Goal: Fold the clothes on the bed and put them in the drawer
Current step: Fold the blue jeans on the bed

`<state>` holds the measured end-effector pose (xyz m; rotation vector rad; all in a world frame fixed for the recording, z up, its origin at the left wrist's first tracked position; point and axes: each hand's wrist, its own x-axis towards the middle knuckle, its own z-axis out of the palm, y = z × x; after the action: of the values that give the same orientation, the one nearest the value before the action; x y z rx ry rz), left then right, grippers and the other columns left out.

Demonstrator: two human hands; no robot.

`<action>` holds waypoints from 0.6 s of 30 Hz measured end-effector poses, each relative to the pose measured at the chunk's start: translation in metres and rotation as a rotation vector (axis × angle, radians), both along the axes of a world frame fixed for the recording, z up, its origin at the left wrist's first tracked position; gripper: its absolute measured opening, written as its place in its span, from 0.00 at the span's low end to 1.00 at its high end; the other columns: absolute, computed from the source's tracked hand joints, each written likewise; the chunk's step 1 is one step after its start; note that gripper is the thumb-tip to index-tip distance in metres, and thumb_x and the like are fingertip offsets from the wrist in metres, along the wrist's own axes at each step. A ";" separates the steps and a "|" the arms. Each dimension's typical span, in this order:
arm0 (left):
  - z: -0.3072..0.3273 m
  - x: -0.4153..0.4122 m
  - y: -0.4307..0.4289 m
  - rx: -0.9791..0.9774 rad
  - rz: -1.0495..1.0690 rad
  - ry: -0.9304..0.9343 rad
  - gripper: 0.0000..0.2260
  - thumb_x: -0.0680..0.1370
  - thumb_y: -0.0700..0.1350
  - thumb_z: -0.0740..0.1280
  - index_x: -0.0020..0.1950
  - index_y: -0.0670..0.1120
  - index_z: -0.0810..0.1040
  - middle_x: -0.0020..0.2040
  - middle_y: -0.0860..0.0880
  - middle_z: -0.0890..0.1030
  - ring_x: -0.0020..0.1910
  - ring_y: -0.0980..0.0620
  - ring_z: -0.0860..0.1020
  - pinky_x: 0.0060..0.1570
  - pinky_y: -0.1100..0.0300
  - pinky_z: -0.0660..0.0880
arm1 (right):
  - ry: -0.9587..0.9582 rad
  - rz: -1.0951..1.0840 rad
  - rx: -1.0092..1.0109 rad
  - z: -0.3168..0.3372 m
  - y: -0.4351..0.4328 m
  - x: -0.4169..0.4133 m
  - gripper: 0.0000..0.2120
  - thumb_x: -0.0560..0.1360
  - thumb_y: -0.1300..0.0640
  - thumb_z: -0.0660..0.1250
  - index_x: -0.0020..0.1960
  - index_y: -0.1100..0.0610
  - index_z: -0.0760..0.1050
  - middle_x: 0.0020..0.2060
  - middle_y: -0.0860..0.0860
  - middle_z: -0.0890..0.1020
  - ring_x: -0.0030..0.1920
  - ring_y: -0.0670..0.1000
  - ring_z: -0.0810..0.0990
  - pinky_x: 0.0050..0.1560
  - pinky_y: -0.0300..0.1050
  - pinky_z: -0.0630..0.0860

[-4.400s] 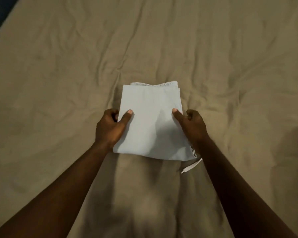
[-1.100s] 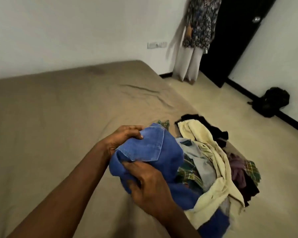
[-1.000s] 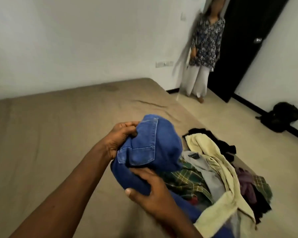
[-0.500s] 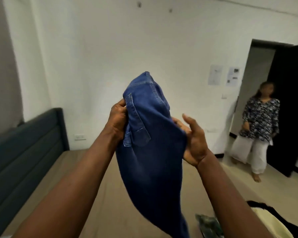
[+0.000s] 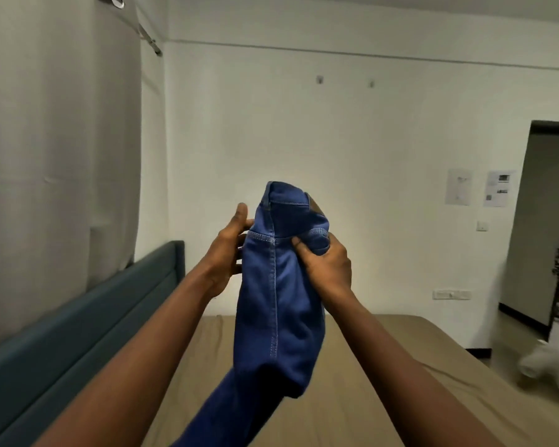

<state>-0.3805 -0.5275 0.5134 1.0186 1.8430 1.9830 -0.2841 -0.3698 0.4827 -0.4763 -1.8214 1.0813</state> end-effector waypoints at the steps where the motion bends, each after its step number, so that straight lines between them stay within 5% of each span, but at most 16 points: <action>1: 0.005 -0.004 -0.007 -0.026 -0.022 0.075 0.28 0.73 0.71 0.64 0.63 0.53 0.81 0.57 0.52 0.86 0.53 0.54 0.85 0.53 0.53 0.81 | -0.011 -0.013 0.031 0.004 -0.006 -0.004 0.20 0.72 0.35 0.73 0.56 0.46 0.77 0.49 0.46 0.85 0.50 0.53 0.83 0.53 0.53 0.81; 4: 0.015 -0.013 -0.011 -0.034 0.227 0.386 0.23 0.70 0.57 0.79 0.62 0.53 0.81 0.54 0.54 0.86 0.53 0.54 0.85 0.55 0.54 0.81 | -0.043 -0.020 0.067 0.020 -0.026 -0.010 0.26 0.70 0.35 0.74 0.62 0.46 0.73 0.57 0.50 0.81 0.55 0.55 0.82 0.57 0.53 0.79; 7: 0.021 -0.005 -0.010 -0.011 0.601 0.540 0.15 0.72 0.50 0.76 0.57 0.51 0.79 0.49 0.53 0.84 0.48 0.50 0.82 0.47 0.56 0.77 | -0.126 -0.143 0.121 0.034 -0.042 -0.004 0.35 0.71 0.32 0.71 0.71 0.48 0.67 0.67 0.55 0.72 0.65 0.58 0.75 0.65 0.55 0.74; 9: 0.017 0.007 -0.004 -0.057 0.673 0.621 0.14 0.75 0.48 0.74 0.59 0.49 0.77 0.50 0.52 0.82 0.46 0.50 0.79 0.42 0.60 0.72 | -0.100 0.170 -0.027 0.046 -0.051 0.008 0.35 0.71 0.28 0.69 0.70 0.48 0.70 0.65 0.54 0.78 0.63 0.55 0.78 0.64 0.58 0.76; 11: 0.006 0.016 0.002 -0.087 0.513 0.612 0.18 0.75 0.48 0.73 0.64 0.50 0.77 0.54 0.52 0.83 0.50 0.52 0.81 0.45 0.64 0.75 | -0.151 0.546 -0.308 0.049 -0.063 0.016 0.34 0.67 0.28 0.71 0.66 0.46 0.74 0.59 0.52 0.82 0.58 0.55 0.82 0.60 0.60 0.79; 15: -0.011 0.020 -0.009 0.087 -0.275 0.176 0.18 0.80 0.34 0.67 0.70 0.43 0.78 0.62 0.43 0.84 0.61 0.46 0.83 0.62 0.52 0.80 | -0.003 0.365 -0.308 0.032 -0.043 0.012 0.16 0.76 0.57 0.73 0.63 0.52 0.76 0.54 0.54 0.85 0.51 0.54 0.85 0.49 0.51 0.84; 16: -0.012 0.018 -0.015 0.142 -0.363 0.082 0.17 0.80 0.32 0.66 0.69 0.41 0.78 0.63 0.41 0.83 0.62 0.44 0.83 0.61 0.51 0.81 | 0.037 0.405 -0.344 0.030 -0.035 0.014 0.14 0.78 0.61 0.70 0.62 0.53 0.78 0.53 0.55 0.86 0.49 0.54 0.86 0.47 0.49 0.84; 18: -0.021 0.009 -0.021 0.262 -0.145 0.060 0.13 0.80 0.33 0.66 0.63 0.42 0.81 0.58 0.44 0.86 0.57 0.44 0.84 0.52 0.54 0.82 | 0.076 0.514 -0.379 0.030 -0.025 0.021 0.12 0.79 0.64 0.66 0.61 0.56 0.78 0.53 0.56 0.86 0.47 0.54 0.86 0.47 0.48 0.84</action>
<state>-0.3717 -0.5488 0.4921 1.2586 1.5145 2.1642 -0.2634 -0.3949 0.5129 -0.1756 -1.7153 1.7876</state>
